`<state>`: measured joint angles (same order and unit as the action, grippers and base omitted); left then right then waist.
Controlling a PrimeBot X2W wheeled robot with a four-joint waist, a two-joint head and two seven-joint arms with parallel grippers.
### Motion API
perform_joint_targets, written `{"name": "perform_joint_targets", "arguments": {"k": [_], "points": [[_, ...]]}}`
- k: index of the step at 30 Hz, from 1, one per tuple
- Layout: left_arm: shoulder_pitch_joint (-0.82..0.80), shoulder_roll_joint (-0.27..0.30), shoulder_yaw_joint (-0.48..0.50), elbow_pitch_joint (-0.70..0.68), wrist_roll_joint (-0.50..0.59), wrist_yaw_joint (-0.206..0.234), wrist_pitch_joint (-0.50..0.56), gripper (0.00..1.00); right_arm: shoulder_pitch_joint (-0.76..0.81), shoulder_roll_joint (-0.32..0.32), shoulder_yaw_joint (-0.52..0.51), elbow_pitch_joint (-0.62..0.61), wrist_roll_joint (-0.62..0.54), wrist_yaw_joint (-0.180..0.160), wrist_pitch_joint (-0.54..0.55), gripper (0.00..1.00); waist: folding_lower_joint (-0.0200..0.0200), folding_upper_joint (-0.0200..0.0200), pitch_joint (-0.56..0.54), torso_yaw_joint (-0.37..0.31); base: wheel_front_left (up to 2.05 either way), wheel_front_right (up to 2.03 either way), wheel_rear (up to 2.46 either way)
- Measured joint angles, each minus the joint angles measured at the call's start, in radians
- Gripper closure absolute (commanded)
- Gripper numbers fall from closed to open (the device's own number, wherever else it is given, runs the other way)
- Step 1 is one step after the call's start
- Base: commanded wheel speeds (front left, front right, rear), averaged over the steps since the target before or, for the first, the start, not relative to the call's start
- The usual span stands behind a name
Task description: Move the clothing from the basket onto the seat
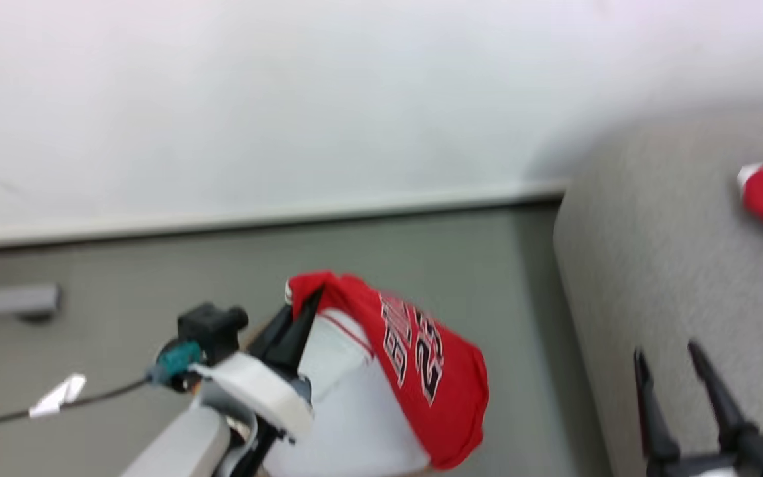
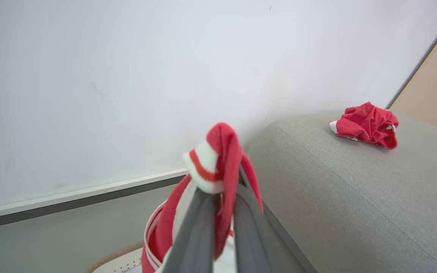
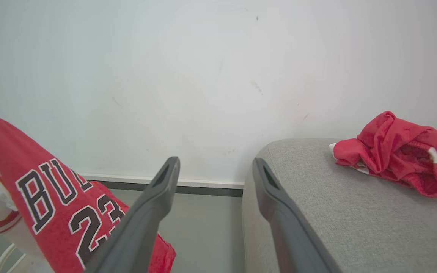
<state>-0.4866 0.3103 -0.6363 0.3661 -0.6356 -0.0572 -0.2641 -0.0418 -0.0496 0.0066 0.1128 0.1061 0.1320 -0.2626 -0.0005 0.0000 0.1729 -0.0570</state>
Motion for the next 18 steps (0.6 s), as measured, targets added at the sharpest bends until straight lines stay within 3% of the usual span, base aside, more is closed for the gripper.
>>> {"name": "perform_joint_targets", "arguments": {"k": [6, 10, 14, 18], "points": [[0.051, 0.035, 0.005, -0.149, 0.001, 0.055, 0.033, 1.0, 0.082, 0.0, 0.018, -0.012, 0.01, 0.0, 0.0, 0.0, -0.0001, 0.0, -0.186, 0.015, 0.0, 0.0, 0.0], [0.067, 0.052, 0.005, -0.232, 0.001, 0.077, 0.064, 1.0, 0.085, -0.001, 0.065, -0.029, -0.001, 0.0, 0.0, 0.0, -0.0001, 0.0, -0.244, 0.022, 0.0, 0.0, 0.0], [0.071, 0.069, 0.001, -0.297, 0.002, 0.095, 0.097, 1.0, 0.055, -0.002, 0.168, -0.037, -0.023, 0.0, 0.0, 0.0, 0.0001, 0.0001, -0.264, 0.031, 0.0, 0.0, 0.0], [0.075, 0.079, -0.007, -0.338, 0.006, 0.104, 0.122, 1.0, -0.029, -0.045, 0.315, -0.011, -0.017, 0.0, 0.0, 0.0, 0.0004, 0.0001, -0.263, 0.038, 0.0, 0.0, 0.0]]}}
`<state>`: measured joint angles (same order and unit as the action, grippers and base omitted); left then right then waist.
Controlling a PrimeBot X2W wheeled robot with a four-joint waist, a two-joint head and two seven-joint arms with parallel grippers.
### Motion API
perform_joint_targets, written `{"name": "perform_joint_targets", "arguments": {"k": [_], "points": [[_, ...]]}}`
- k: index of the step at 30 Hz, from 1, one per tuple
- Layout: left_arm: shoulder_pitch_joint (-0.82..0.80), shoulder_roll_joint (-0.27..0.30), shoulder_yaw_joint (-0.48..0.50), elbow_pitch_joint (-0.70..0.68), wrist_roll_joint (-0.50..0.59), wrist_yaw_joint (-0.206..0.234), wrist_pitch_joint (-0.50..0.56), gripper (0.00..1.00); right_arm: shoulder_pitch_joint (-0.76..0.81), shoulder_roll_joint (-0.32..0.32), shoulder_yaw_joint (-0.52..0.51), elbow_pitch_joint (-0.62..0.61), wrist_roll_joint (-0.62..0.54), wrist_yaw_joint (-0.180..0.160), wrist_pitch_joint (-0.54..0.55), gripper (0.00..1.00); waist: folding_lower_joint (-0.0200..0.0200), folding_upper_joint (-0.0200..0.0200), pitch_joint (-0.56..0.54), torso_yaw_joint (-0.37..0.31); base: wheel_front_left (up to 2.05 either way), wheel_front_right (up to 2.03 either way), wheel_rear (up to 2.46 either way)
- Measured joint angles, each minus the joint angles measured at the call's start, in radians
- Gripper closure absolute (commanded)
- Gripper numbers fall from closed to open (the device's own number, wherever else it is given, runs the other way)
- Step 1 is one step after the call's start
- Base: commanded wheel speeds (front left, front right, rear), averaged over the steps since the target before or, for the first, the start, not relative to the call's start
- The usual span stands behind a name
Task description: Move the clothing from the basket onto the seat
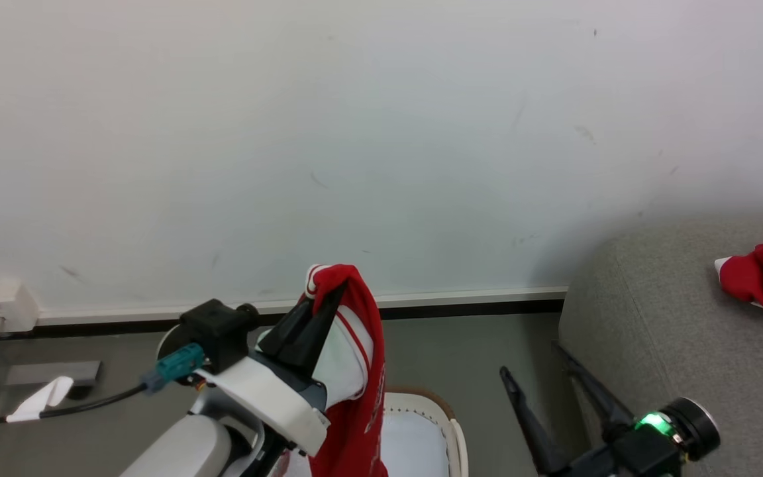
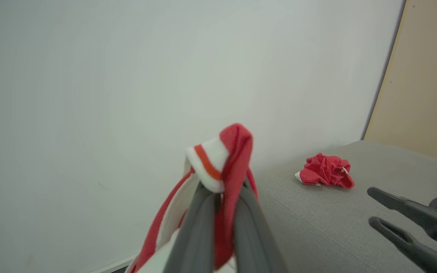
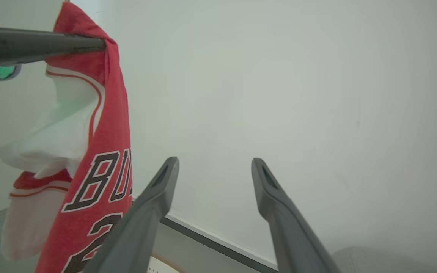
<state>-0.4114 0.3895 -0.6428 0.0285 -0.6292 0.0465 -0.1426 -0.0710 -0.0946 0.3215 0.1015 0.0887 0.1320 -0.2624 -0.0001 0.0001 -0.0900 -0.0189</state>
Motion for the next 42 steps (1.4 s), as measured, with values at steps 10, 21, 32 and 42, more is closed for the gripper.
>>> {"name": "perform_joint_targets", "arguments": {"k": [10, 21, 32, 42], "points": [[-0.011, -0.036, -0.054, -0.046, 0.008, -0.008, 0.028, 1.0, -0.262, -0.074, 0.306, 0.132, 0.118, 0.0, 0.037, 0.0, 0.0001, 0.0, 0.01, 0.036, 0.0, 0.0, 0.0], [-0.018, -0.102, -0.142, -0.045, 0.014, -0.038, 0.04, 1.0, -0.396, -0.019, 0.459, 0.415, 0.278, 0.0, 0.064, 1.0, 0.0001, 0.0, 0.012, 0.057, 0.0, 0.0, 0.0], [-0.009, -0.097, -0.123, 0.028, 0.04, -0.008, -0.011, 0.0, -0.442, -0.026, 0.389, 0.462, 0.4, 0.0, 0.014, 1.0, 0.0001, 0.0, 0.028, -0.002, 0.0, 0.0, 0.0], [0.022, -0.127, -0.142, 0.112, 0.031, -0.012, -0.053, 0.0, -0.442, -0.099, 0.258, 0.375, 0.379, 0.0, 0.004, 1.0, 0.0001, 0.0, 0.05, -0.144, 0.0, 0.0, 0.0]]}}
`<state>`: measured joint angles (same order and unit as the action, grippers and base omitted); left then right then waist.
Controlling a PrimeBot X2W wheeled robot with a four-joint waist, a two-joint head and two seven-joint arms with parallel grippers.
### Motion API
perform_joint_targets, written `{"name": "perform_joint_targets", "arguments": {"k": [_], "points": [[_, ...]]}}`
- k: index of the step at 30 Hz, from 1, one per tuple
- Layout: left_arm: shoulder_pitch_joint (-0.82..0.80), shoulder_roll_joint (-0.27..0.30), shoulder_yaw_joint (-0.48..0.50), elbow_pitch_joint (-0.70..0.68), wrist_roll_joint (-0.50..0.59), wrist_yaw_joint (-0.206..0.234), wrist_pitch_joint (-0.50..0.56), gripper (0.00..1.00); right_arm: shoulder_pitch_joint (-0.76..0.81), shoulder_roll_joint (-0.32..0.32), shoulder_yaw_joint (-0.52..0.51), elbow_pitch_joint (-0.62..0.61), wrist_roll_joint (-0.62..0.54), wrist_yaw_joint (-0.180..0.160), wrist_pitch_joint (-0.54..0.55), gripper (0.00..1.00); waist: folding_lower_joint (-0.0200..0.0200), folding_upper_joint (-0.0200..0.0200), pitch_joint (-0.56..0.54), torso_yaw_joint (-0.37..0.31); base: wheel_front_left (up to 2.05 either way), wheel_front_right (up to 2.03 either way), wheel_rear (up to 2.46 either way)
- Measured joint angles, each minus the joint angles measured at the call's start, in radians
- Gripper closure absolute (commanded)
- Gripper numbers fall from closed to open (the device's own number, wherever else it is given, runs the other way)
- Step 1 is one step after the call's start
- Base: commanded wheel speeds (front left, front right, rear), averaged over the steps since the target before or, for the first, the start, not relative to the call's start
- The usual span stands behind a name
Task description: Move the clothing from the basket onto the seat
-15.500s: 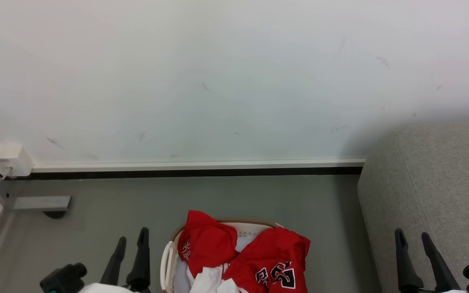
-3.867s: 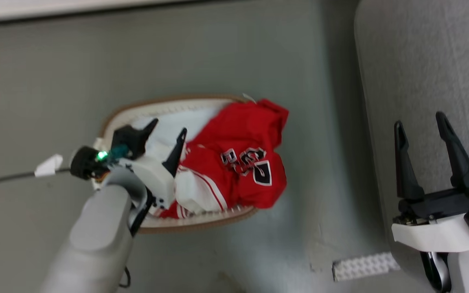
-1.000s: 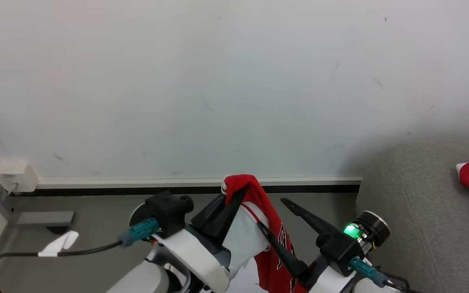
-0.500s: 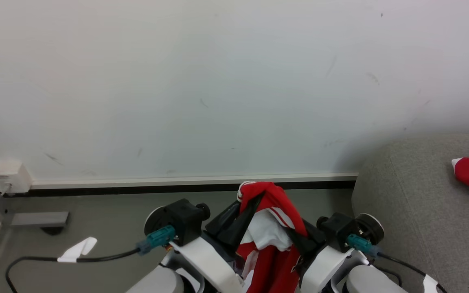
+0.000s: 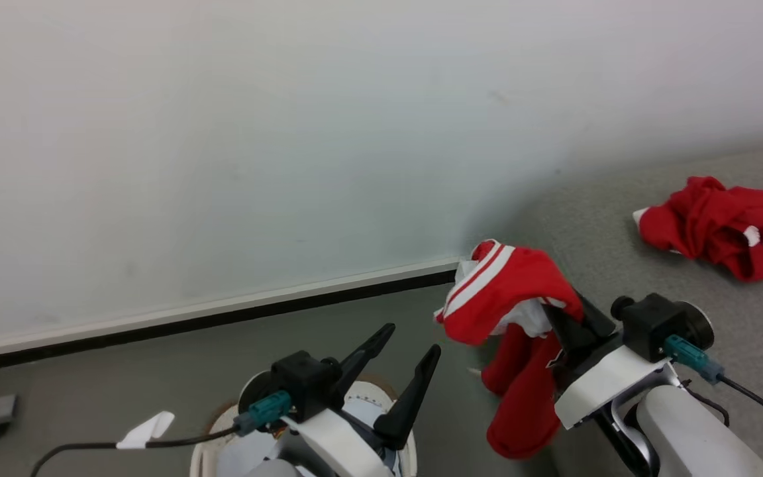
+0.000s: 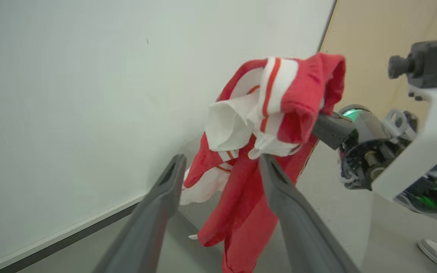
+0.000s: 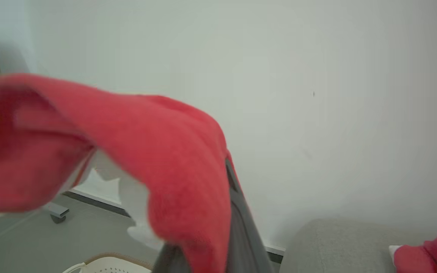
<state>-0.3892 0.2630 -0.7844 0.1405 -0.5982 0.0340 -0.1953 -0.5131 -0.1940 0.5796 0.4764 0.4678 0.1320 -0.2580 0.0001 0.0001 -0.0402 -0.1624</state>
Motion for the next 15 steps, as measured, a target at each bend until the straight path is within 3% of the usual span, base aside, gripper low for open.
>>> {"name": "perform_joint_targets", "arguments": {"k": [9, 15], "points": [[-0.007, -0.036, -0.031, 0.044, 0.001, -0.017, -0.013, 0.0, 0.033, -0.037, -0.109, -0.092, -0.019, 0.0, 0.003, 1.0, 0.0, 0.0, 0.033, -0.147, 0.0, 0.0, 0.0], [-0.032, -0.036, -0.039, 0.049, 0.012, -0.023, -0.009, 0.0, 0.054, -0.036, -0.19, -0.149, -0.052, 0.0, 0.011, 1.0, 0.0, 0.0, 0.09, -0.184, 0.0, 0.0, 0.0]]}}
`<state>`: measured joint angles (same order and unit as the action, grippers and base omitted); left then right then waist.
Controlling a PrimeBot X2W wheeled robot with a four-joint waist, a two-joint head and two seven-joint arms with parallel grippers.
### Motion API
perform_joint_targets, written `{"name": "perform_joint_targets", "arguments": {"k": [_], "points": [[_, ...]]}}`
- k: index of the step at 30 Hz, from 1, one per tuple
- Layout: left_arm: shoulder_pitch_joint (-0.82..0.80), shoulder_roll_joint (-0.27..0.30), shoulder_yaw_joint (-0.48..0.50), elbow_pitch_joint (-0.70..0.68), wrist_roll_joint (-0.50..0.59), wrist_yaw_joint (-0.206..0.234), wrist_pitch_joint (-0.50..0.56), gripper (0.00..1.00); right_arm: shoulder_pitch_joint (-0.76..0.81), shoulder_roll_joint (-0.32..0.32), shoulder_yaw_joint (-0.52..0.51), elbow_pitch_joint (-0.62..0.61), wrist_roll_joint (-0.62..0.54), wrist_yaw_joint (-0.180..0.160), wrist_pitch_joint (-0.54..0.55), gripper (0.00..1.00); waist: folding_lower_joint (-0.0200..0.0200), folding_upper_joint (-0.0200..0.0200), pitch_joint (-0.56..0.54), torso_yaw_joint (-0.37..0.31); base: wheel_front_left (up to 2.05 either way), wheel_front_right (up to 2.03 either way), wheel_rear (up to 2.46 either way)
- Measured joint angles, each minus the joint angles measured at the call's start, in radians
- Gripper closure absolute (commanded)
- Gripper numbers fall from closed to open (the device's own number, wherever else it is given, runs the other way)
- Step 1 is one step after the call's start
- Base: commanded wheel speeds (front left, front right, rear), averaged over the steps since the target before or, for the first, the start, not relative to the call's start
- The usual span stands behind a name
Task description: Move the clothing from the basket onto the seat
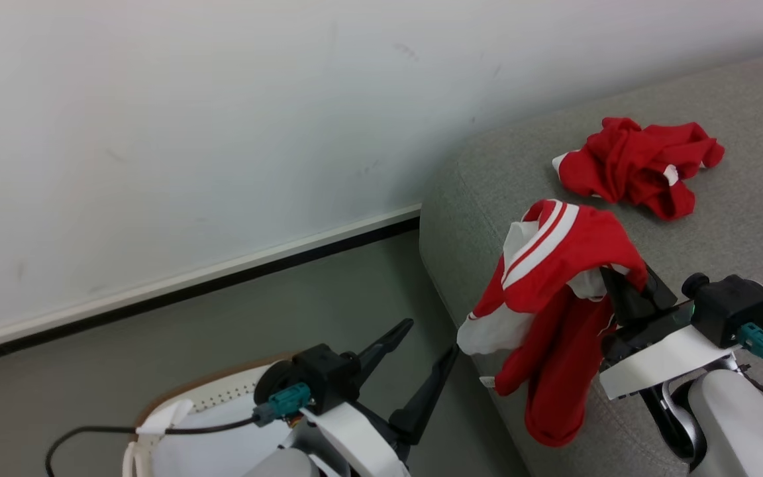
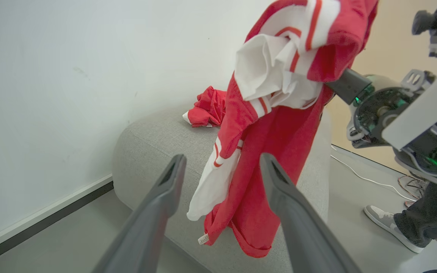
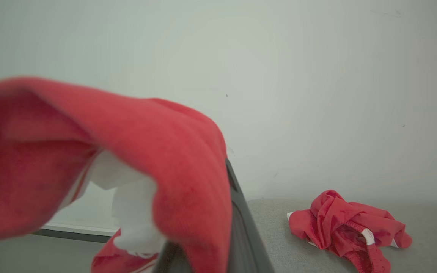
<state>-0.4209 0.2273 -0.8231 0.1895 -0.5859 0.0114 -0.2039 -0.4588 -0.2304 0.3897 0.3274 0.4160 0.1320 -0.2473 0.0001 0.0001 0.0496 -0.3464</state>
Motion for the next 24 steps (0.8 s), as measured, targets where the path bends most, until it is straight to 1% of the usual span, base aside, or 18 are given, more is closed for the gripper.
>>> {"name": "perform_joint_targets", "arguments": {"k": [4, 6, 9, 13, 16, 19, 22, 24], "points": [[-0.041, 0.019, -0.001, -0.013, 0.016, -0.007, 0.02, 0.0, -0.012, 0.012, -0.057, -0.047, -0.017, 0.0, 0.001, 1.0, 0.0, 0.0, 0.065, 0.003, 0.0, 0.0, 0.0], [-0.076, 0.029, -0.002, -0.028, 0.03, -0.011, 0.03, 0.0, -0.039, 0.011, -0.106, -0.069, -0.034, 0.0, 0.001, 1.0, 0.0, 0.0, 0.105, 0.01, 0.0, 0.0, 0.0], [-0.135, 0.042, 0.007, -0.048, 0.048, -0.016, 0.045, 0.0, -0.121, 0.01, -0.182, -0.092, -0.059, 0.0, 0.01, 1.0, 0.0001, 0.0, 0.174, 0.027, 0.0, 0.0, 0.0], [-0.225, 0.071, 0.032, -0.078, 0.076, -0.02, 0.061, 0.0, -0.29, -0.01, -0.276, -0.115, -0.088, 0.0, 0.051, 1.0, 0.0002, 0.0, 0.28, 0.051, 0.0, 0.0, 0.0], [-0.287, 0.085, 0.046, -0.095, 0.093, -0.028, 0.064, 0.0, -0.434, -0.063, -0.383, -0.114, -0.134, 0.0, 0.089, 1.0, 0.0003, 0.0, 0.364, 0.073, 0.0, 0.0, 0.0], [-0.321, 0.09, 0.063, -0.103, 0.093, -0.029, 0.061, 0.0, -0.575, -0.107, -0.518, -0.096, -0.161, 0.0, 0.131, 1.0, 0.0004, 0.0, 0.444, 0.099, 0.0, 0.0, 0.0], [-0.336, 0.1, 0.074, -0.103, 0.093, -0.029, 0.053, 0.0, -0.704, -0.188, -0.657, -0.047, -0.228, 0.0, 0.182, 1.0, 0.0004, -0.0001, 0.516, 0.13, 0.0, 0.0, 0.0], [-0.337, 0.098, 0.073, -0.103, 0.093, -0.03, 0.046, 0.0, -0.748, -0.245, -0.734, 0.0, -0.293, 0.0, 0.211, 1.0, 0.0004, -0.0001, 0.553, 0.154, 0.0, 0.0, 0.0]]}}
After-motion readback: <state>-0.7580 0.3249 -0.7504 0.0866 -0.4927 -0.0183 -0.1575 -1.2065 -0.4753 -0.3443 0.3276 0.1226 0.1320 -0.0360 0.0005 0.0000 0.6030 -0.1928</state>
